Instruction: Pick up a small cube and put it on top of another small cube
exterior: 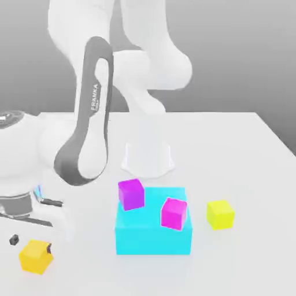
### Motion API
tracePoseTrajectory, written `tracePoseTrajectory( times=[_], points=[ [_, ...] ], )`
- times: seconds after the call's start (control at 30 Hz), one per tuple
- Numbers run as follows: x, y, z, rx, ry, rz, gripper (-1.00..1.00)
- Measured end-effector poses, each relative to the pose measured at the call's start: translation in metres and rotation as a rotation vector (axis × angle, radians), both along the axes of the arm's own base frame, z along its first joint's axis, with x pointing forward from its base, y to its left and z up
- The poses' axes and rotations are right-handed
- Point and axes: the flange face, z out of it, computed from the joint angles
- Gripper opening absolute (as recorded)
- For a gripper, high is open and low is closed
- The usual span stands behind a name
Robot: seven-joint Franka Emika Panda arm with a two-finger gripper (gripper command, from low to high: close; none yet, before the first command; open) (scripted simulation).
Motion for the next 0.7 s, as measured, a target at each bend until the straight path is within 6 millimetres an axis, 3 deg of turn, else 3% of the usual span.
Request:
tracePoseTrajectory(
  times=[0.2, 0.4, 0.43, 0.53, 0.7],
  points=[
    [0.000, 0.000, -0.003, 0.001, 0.001, 0.000, -1.00],
    [0.006, -0.001, 0.060, -0.002, -0.026, -0.003, -1.00],
    [0.012, 0.007, 0.066, 0.001, -0.041, 0.013, -1.00],
    [0.029, 0.062, 0.080, 0.029, -0.070, 0.127, -1.00],
    [0.038, 0.174, 0.103, 0.063, -0.103, 0.372, -1.00]
  ],
)
